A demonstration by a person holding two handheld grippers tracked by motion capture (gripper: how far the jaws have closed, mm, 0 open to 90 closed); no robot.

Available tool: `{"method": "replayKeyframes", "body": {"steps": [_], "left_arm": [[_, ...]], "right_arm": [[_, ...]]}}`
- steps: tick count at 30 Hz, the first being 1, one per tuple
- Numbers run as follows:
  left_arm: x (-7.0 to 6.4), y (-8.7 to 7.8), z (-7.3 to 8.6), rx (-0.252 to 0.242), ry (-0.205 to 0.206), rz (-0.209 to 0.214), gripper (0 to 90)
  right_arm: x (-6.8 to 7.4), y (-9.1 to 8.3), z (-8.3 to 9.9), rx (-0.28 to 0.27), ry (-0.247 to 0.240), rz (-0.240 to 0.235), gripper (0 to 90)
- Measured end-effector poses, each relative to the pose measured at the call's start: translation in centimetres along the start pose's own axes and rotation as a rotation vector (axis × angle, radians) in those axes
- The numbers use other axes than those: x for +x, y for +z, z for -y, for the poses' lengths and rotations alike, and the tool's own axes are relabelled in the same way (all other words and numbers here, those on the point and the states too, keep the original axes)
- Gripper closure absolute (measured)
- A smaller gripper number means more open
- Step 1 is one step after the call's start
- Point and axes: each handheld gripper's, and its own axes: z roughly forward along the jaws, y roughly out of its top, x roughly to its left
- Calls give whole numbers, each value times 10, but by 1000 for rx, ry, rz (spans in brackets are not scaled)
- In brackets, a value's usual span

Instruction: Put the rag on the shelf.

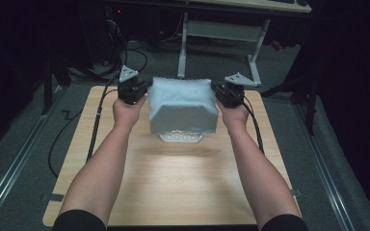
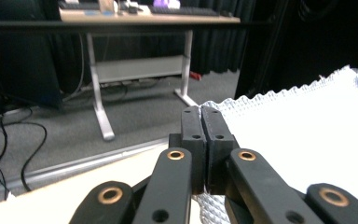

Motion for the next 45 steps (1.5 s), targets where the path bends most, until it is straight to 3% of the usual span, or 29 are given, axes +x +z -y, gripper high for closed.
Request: {"method": "replayKeyframes", "body": {"steps": [8, 18, 25, 31, 34, 38, 45], "left_arm": [[2, 11, 27, 94, -22, 23, 897], [3, 8, 56, 100, -74, 56, 896], [-1, 5, 75, 122, -75, 71, 892], [-3, 2, 76, 122, -81, 77, 864], [-2, 0, 74, 127, -86, 62, 779], [1, -3, 74, 136, -81, 44, 736], [8, -10, 76, 126, -98, 8, 726]], "right_arm": [[-4, 8, 22, 67, 19, -18, 888], [-2, 9, 49, 110, 34, -47, 887], [0, 5, 67, 125, 58, -60, 885], [-1, 2, 73, 129, 68, -53, 852], [-5, 1, 74, 136, 76, -46, 797], [-8, -1, 74, 136, 78, -31, 756], [-12, -4, 71, 133, 72, -14, 756]]}}
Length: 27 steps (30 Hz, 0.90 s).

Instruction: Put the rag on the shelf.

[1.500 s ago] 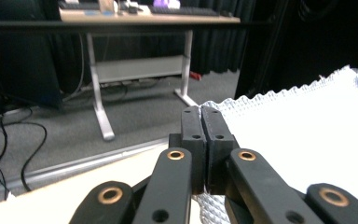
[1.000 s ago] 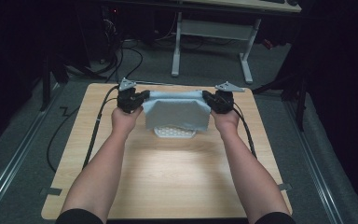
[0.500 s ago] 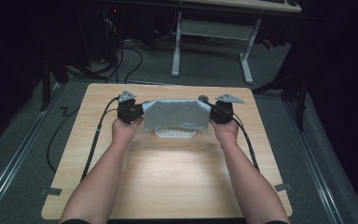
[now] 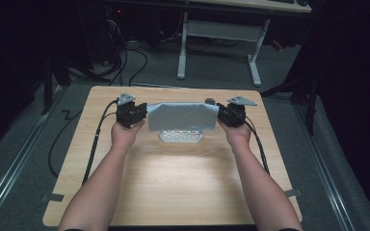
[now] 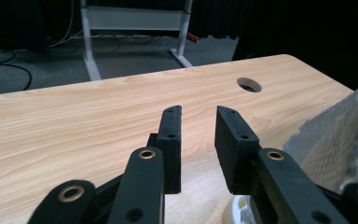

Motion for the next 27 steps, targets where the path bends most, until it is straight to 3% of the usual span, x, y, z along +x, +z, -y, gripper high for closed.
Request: {"method": "replayKeyframes", "body": {"steps": [16, 22, 27], "left_arm": [[6, -8, 0, -9, 4, -34, 727], [7, -14, 2, -14, 13, -57, 702], [15, -26, 9, -19, -4, -87, 688]], "right_arm": [[-8, -5, -2, -1, -1, 34, 746], [-9, -8, -1, 7, -17, 38, 736], [-12, -15, 3, -8, -34, 60, 717]]}}
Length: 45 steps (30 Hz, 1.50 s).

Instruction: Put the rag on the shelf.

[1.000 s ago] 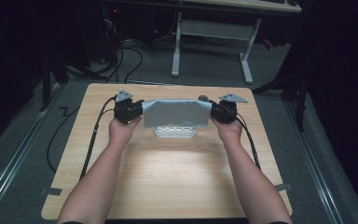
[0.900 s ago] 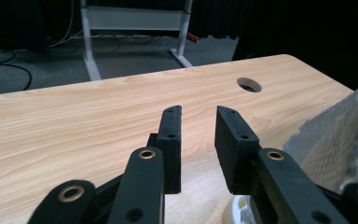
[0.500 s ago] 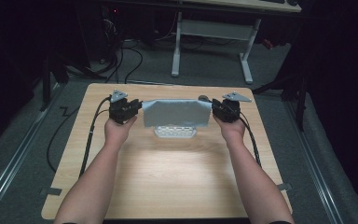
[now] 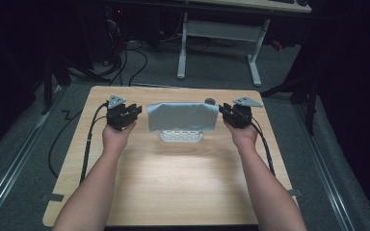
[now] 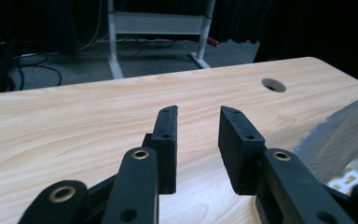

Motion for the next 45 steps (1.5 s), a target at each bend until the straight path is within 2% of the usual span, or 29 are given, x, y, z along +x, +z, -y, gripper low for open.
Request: {"method": "replayKeyframes", "body": {"steps": [4, 9, 10, 14, 16, 19, 21, 23, 26, 28, 31, 32, 35, 36, 37, 40, 41, 42, 44, 45], "left_arm": [[5, -6, 4, -2, -2, -16, 683], [11, -17, 12, -1, 3, -32, 679], [13, -22, 15, -2, 3, -42, 677], [16, -30, 21, -2, -1, -50, 667], [16, -36, 25, -2, 2, -57, 663], [16, -42, 29, -4, 5, -57, 651], [15, -54, 36, -4, 14, -60, 640], [14, -63, 41, -8, 12, -56, 633], [10, -73, 50, -4, 15, -51, 622], [5, -81, 58, 1, 20, -46, 612], [0, -89, 65, 8, 28, -47, 590], [-7, -96, 73, 19, 35, -45, 582], [-18, -108, 85, 42, 40, -44, 557], [-18, -108, 85, 42, 40, -44, 544], [-23, -112, 90, 51, 44, -39, 544], [-40, -123, 105, 100, 25, -6, 499], [-40, -123, 105, 100, 25, -6, 486], [-51, -129, 114, 122, 17, -10, 476], [-63, -136, 127, 130, 8, 13, 452], [-69, -137, 132, 161, 12, 25, 444]], "right_arm": [[-3, -5, 6, 16, 9, 10, 708], [-5, -12, 10, 22, 0, 12, 693], [-5, -17, 12, 5, -3, 19, 682], [-5, -23, 16, 25, -22, 16, 648], [-3, -26, 18, 30, -34, 12, 632], [-1, -35, 21, 9, -44, 7, 613], [1, -41, 24, 28, -52, 2, 600], [3, -50, 28, 7, -51, -1, 596], [6, -62, 32, 29, -60, -8, 575], [9, -71, 36, 12, -78, -5, 555], [13, -79, 39, 28, -96, -5, 546], [17, -88, 45, 1, -105, -7, 545], [24, -100, 56, 23, -99, 15, 535], [24, -100, 56, 23, -99, 15, 535], [26, -104, 62, 14, -98, 10, 536], [39, -119, 84, 32, -123, 24, 508], [39, -119, 84, 32, -123, 24, 508], [44, -125, 96, 44, -112, 21, 502], [49, -131, 108, 56, -88, 14, 483], [51, -134, 116, 61, -84, 20, 476]]}}
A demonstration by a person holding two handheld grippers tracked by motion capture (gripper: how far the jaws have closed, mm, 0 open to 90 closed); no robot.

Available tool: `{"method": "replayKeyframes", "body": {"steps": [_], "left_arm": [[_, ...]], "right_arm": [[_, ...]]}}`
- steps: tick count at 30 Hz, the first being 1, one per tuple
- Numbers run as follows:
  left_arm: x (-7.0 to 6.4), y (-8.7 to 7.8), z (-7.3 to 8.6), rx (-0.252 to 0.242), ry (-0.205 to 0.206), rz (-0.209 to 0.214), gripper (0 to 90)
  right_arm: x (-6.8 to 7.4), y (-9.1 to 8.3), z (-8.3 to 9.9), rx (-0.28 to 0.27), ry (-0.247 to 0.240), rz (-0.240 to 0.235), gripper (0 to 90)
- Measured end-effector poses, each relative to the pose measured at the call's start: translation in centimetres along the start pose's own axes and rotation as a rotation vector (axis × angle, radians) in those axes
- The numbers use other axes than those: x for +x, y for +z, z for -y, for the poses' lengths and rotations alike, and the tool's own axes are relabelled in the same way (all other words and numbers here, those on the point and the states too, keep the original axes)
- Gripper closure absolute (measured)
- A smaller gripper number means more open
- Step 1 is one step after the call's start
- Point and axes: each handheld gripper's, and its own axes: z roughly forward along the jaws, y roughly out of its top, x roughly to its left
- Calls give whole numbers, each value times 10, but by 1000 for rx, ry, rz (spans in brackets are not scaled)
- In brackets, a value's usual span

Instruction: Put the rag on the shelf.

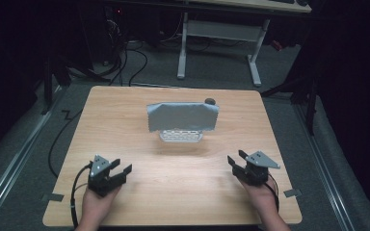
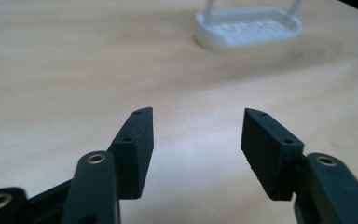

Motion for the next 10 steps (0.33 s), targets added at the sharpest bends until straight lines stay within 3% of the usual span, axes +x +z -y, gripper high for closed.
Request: {"method": "replayKeyframes", "body": {"steps": [1, 4, 6, 10], "left_arm": [[-4, 0, 3, 24, 7, 9, 443], [-9, 1, 1, 28, 42, 3, 427], [-7, 4, -1, 26, 38, 4, 417], [-2, 6, -1, 42, 14, 10, 406]], "right_arm": [[2, -3, 9, 7, 5, 6, 481], [5, -7, 20, 56, 18, -5, 455], [6, -6, 17, 35, -5, -3, 450], [6, 0, 17, 44, 10, -20, 437]]}}
